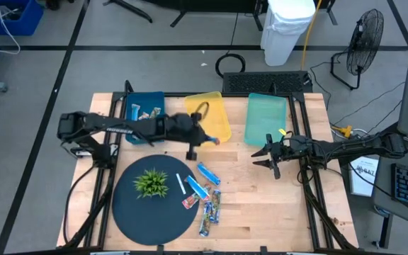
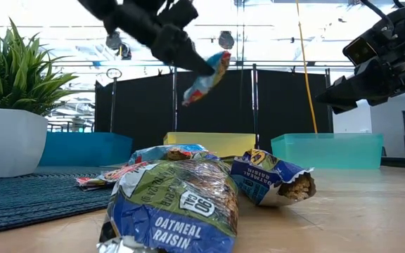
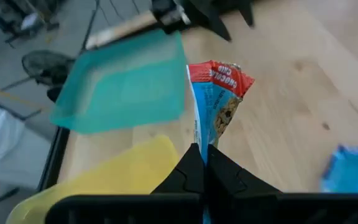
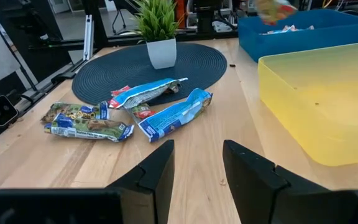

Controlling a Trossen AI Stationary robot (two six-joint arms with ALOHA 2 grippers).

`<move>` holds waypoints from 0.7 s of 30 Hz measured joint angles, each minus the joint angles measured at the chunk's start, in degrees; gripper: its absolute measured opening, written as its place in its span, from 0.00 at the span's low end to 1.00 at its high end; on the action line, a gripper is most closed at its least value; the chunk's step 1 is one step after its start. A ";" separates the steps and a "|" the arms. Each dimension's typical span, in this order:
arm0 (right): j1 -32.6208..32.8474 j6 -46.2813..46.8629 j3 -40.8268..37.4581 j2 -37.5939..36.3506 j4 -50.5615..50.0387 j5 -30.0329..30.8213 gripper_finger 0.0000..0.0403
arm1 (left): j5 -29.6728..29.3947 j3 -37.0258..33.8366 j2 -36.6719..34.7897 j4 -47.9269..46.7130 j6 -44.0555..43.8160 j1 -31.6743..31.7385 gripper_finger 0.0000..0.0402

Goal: Pick and place Granola Bars by type
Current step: Put the red granola bar into the yellow bin

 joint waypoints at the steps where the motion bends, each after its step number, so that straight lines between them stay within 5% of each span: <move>1: 0.01 0.00 0.00 0.00 -0.09 -0.06 0.32 | 2.40 -1.73 -0.16 3.28 -0.33 1.74 0.00; 11: -0.01 -0.07 0.00 -0.43 -1.47 0.18 0.32 | 16.66 -16.14 -0.35 34.85 -11.21 15.16 0.00; 21: -0.03 -1.47 0.02 -8.01 -8.52 8.08 0.32 | 19.01 -17.98 -0.37 37.33 -12.48 16.98 0.00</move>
